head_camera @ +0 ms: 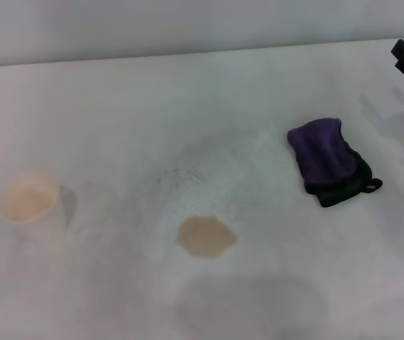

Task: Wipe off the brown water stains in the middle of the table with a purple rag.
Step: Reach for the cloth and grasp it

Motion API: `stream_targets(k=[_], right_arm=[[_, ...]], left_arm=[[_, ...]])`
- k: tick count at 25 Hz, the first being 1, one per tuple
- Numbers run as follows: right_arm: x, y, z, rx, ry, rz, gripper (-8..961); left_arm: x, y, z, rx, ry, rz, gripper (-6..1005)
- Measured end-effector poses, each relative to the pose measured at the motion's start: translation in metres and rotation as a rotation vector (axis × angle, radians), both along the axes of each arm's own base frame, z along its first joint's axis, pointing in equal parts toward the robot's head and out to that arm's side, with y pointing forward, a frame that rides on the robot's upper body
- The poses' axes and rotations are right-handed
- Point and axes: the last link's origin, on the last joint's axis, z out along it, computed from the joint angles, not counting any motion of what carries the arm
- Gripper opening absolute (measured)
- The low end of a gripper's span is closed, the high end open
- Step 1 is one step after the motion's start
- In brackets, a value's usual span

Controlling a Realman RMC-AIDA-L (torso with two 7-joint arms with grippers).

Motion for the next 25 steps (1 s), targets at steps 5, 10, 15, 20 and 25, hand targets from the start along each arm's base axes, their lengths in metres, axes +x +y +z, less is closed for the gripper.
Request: stream_targets(k=[5,10,15,20,25], right_arm=[[0.002,0.022,0.013,-0.178,0.127,-0.104,840],[-0.010,0.043,0.031,-0.323,0.115,-0.146,840],[-0.033,0.058,0.050,-0.467,0.025,-0.194,840],[-0.068,0.065,0.062,-0.623,-0.132,-0.266,840],[-0.107,0.062,0.063,-0.741,-0.281,-0.345,840]], left_arm=[[-0.009,-0.003,0.013,0.097,-0.008,0.065,893],[-0.020,0.000,0.033,0.241,-0.028,0.143,893],[-0.020,0.008,0.039,0.277,-0.032,0.149,892],[-0.018,0.014,0.041,0.281,-0.028,0.136,892],[-0.017,0.020,0.043,0.282,-0.018,0.123,892]])
